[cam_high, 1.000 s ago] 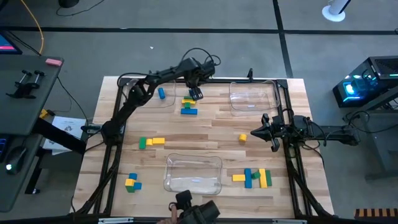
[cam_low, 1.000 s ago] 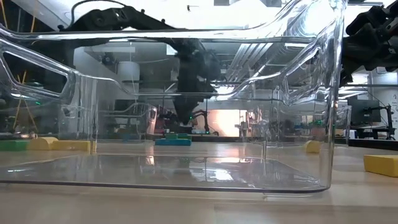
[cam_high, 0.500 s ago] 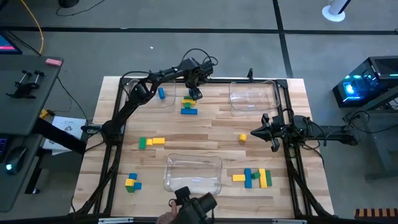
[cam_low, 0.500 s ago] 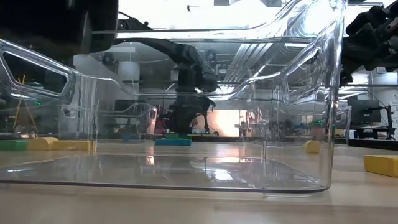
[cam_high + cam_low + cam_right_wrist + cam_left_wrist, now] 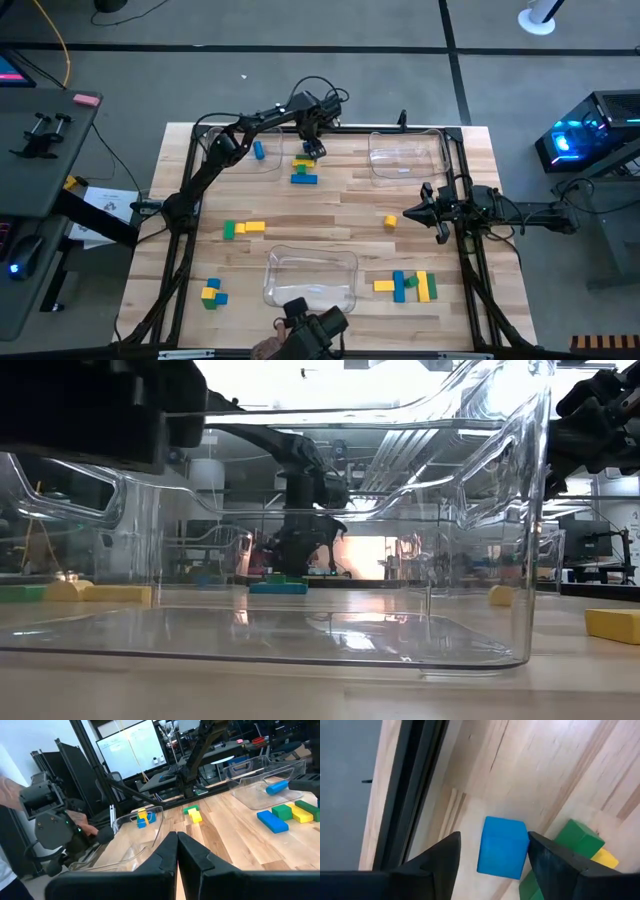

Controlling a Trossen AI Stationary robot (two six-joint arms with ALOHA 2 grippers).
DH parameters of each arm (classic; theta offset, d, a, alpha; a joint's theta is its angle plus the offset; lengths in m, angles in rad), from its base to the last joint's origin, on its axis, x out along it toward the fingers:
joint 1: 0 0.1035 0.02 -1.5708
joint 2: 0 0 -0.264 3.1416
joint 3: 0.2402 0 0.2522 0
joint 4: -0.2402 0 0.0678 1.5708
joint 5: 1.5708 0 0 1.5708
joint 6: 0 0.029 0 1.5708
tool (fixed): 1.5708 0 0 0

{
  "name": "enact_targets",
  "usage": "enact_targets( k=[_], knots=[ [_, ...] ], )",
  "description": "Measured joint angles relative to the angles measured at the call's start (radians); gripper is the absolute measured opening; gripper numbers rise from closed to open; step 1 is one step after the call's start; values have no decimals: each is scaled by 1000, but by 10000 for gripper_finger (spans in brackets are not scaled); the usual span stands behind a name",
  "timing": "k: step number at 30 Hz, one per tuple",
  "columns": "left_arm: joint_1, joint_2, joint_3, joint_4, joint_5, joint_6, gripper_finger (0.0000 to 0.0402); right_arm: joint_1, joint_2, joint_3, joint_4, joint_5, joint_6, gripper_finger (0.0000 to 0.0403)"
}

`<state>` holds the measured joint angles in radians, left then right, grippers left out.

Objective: Sort blocks
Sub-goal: Put the blue block into the left transparent bin

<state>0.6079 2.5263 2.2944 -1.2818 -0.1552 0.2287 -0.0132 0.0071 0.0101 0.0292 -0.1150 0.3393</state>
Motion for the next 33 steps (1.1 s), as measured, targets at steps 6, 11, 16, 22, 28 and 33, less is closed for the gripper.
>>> enact_targets(
  k=[6,11,16,22,28,33],
  knots=[
    [0,2,-10,-1,-20,-16,161,0,0,0,0,0,0,5],
    [0,2,-10,0,-23,-10,152,0,0,0,0,0,0,5],
    [0,1,-10,0,-22,-15,123,0,0,0,0,0,0,5],
    [0,-1,-8,-10,-11,-17,79,0,0,0,0,0,0,5],
    [0,-3,58,-55,-4,-18,79,0,0,0,0,0,0,5],
    [0,-96,51,4,-8,-36,79,0,0,0,0,0,0,5]
  ],
)
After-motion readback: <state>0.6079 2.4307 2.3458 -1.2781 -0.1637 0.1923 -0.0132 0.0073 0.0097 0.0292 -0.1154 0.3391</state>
